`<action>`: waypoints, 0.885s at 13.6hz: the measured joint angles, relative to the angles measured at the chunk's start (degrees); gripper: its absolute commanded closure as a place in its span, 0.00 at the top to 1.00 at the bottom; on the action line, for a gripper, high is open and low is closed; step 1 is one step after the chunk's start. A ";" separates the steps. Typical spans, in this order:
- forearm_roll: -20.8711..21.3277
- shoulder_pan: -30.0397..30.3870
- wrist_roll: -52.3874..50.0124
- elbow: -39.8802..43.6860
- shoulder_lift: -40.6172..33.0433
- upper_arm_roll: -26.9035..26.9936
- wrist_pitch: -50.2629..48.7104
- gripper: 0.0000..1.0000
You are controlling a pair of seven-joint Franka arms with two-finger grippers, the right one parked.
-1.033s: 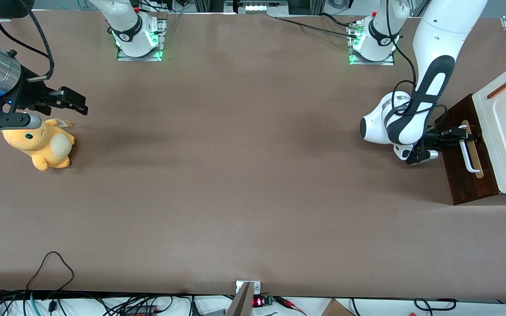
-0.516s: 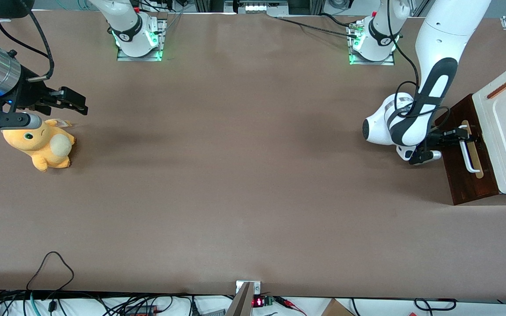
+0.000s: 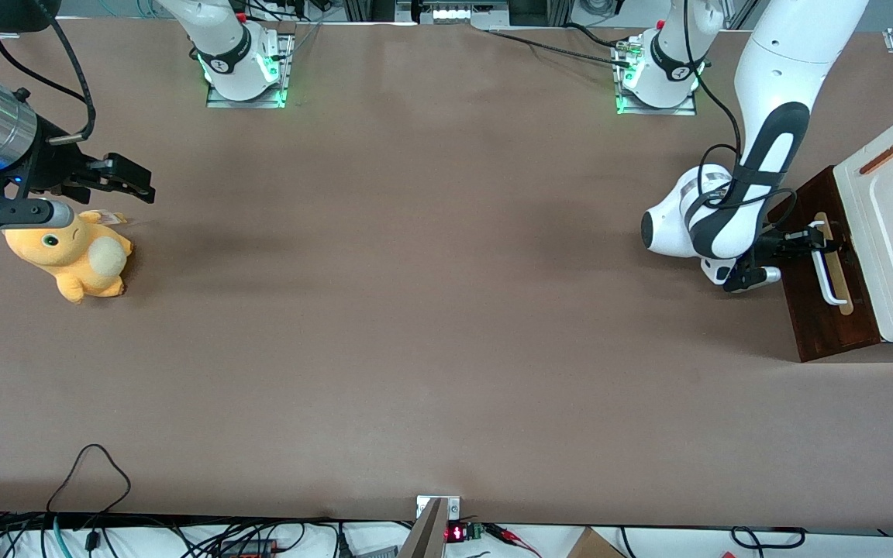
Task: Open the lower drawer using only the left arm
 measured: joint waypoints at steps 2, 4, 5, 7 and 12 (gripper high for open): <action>0.00 0.00 0.00 0.10 0.14 -0.01 0.07 0.16; 0.00 0.01 -0.41 0.17 0.28 -0.01 0.07 0.12; 0.00 0.01 -0.92 0.18 0.29 -0.01 0.07 0.09; 0.00 0.01 -0.99 0.19 0.29 -0.02 0.07 0.01; -0.34 -0.04 -1.11 0.20 0.29 -1.43 -0.16 0.00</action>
